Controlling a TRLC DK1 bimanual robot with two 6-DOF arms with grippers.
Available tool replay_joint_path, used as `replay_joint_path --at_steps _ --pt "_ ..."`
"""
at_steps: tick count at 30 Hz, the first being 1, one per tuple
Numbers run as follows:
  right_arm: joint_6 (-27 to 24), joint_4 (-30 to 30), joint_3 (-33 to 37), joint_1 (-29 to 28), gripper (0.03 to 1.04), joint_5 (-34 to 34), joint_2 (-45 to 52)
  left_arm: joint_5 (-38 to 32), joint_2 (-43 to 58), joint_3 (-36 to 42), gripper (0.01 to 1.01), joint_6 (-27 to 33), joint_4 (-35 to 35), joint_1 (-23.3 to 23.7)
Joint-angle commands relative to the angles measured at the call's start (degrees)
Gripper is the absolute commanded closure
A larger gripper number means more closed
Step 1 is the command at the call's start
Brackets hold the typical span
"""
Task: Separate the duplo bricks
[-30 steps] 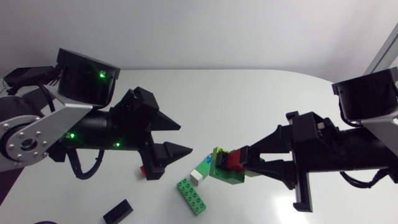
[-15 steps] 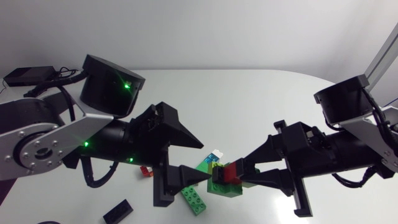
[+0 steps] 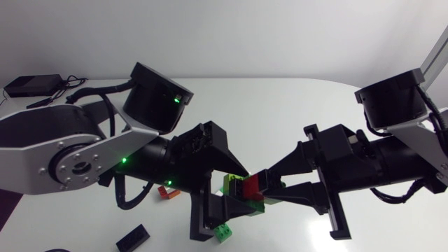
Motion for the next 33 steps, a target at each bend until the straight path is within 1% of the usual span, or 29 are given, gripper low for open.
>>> replay_joint_path --at_steps 1,2,3,6,8,15,17,19,20,24,26,31,32,33 --pt "1.5 1.41 1.49 0.75 0.93 -0.65 -0.34 0.62 1.25 1.91 0.208 1.89 -0.21 -0.35" --pt "1.77 1.58 1.58 1.01 0.93 -0.65 -0.26 0.62 1.34 1.91 0.223 1.98 -0.21 -0.43" --pt "2.03 1.76 1.66 1.36 0.93 -0.65 0.01 0.62 1.43 1.91 0.292 2.06 0.05 -0.43" --pt "2.91 2.99 1.22 1.8 0.93 -0.65 0.1 0.62 1.61 1.91 0.397 1.98 0.93 -0.35" --pt "4.23 4.92 0.7 2.15 0.93 -0.47 0.01 0.62 1.96 1.83 0.425 2.06 1.19 -0.43" --pt "5.28 5.45 0.61 3.3 0.93 -0.12 0.01 0.62 2.92 2.09 0.441 1.62 2.95 -0.26" --pt "5.46 5.54 0.35 3.38 0.93 -0.12 -0.26 0.62 3.54 2.09 0.516 1.89 2.95 -0.43" --pt "5.46 5.45 0.17 3.38 0.93 -0.12 -0.52 0.7 4.07 2.0 0.661 2.33 3.13 -0.52" --pt "5.55 5.45 0.08 3.38 0.93 -0.12 -0.61 0.79 4.24 2.09 0.703 2.33 3.39 -0.52" --pt "5.55 5.36 -0.53 3.38 0.93 -0.12 -1.13 2.64 4.33 2.62 0.761 2.24 3.3 -0.26" --pt "5.9 5.45 -0.71 3.38 0.92 -0.12 -1.66 2.64 4.33 2.62 0.805 2.33 3.48 -0.08" --pt "7.3 5.27 -0.62 3.38 0.9 0.05 -3.6 2.55 3.89 1.91 0.841 3.29 3.48 -0.17" --pt "7.48 5.1 -0.62 3.38 0.86 0.05 -4.21 2.55 3.63 1.83 0.841 3.47 3.39 -0.17" --pt "7.57 4.92 -0.71 3.38 0.8 0.05 -4.65 2.46 3.63 1.91 0.841 3.47 3.3 -0.08"
